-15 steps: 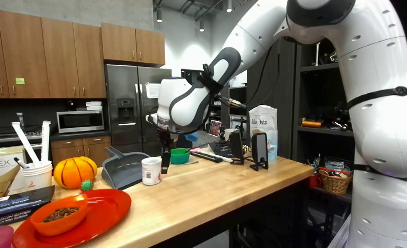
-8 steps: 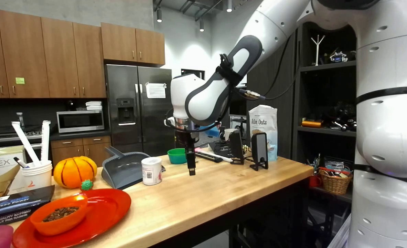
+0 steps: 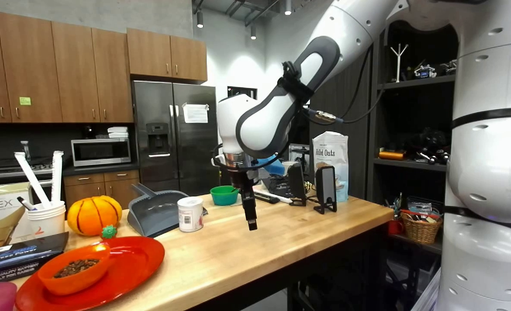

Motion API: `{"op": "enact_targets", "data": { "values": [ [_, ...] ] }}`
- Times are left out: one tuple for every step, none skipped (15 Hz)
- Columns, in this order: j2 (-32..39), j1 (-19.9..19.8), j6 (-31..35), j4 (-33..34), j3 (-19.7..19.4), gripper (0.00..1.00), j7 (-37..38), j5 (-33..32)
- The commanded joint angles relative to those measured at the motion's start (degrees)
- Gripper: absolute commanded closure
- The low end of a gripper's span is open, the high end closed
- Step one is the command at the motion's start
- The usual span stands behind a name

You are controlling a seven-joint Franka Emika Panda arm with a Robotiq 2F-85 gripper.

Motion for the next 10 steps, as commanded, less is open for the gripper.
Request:
{"op": "enact_targets", "data": {
  "values": [
    [1.5, 0.6, -0.2, 1.9, 0.5, 0.00, -0.2, 0.3],
    [2.6, 0.7, 0.0, 3.0, 0.6, 0.00, 0.0, -0.1],
    [3.5, 0.8, 0.4, 3.9, 0.7, 0.00, -0.5, 0.4],
    [4.9, 0.9, 0.8, 5.2, 0.8, 0.00, -0.5, 0.5],
    [6.1, 1.0, 1.1, 6.5, 0.9, 0.00, -0.5, 0.2],
    [7.3, 1.1, 1.8, 7.8, 1.0, 0.00, -1.1, 0.5],
    [8.7, 1.2, 2.6, 9.2, 1.2, 0.00, -1.2, 0.2],
    [10.0, 1.4, 3.0, 10.7, 1.3, 0.00, -1.0, -0.7],
    [11.3, 1.5, 3.4, 12.2, 1.5, 0.00, -1.0, -1.1],
    [12.6, 1.6, 4.1, 13.9, 1.6, 0.00, -1.2, -1.4]
  ]
}}
